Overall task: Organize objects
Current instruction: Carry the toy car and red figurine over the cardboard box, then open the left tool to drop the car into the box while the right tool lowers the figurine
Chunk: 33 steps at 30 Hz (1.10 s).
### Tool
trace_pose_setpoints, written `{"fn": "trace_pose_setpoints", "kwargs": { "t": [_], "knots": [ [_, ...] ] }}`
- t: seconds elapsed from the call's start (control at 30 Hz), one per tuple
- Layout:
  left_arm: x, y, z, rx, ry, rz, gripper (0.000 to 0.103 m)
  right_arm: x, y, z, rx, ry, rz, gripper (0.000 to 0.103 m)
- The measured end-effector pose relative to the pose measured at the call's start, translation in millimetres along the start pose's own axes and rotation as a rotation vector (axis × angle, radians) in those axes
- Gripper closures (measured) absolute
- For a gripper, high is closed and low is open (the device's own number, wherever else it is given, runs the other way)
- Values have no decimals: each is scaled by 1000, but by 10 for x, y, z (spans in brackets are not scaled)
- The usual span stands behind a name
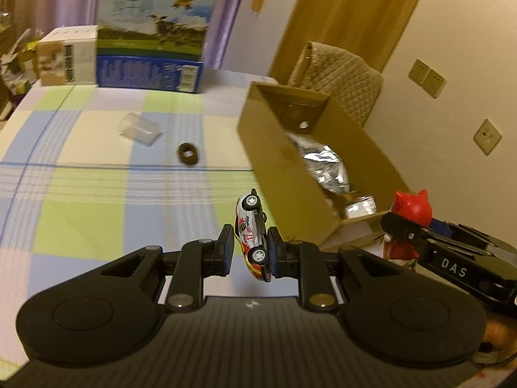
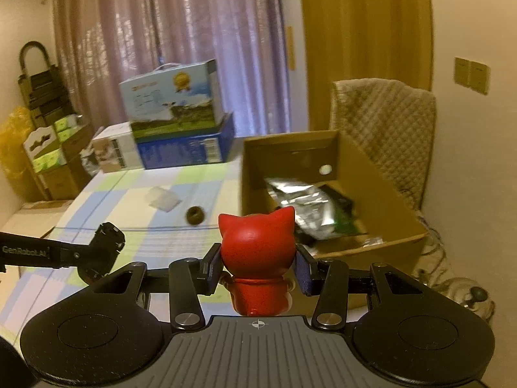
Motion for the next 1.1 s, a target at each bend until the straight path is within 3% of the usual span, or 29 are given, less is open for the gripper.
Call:
{"fn": "trace_pose_setpoints", "kwargs": {
  "t": [0.47,1.1],
  "knots": [
    [239,279,-782,-89,75,12,86,143,30,-555,-48,3,3,60],
    [422,787,-1166,-112,107,39,86,296,490,-962,-45,25,28,60]
  ]
}}
Point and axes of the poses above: each gripper's, at about its wrist camera, not at the fingertips, and y roughly the way its jaws point, z to its left, x to its top, the point moved 2 cm from there along y, roughly the way its jaws point, and after that the axes turned 14 degrees about -y, right-handed, at the moved point
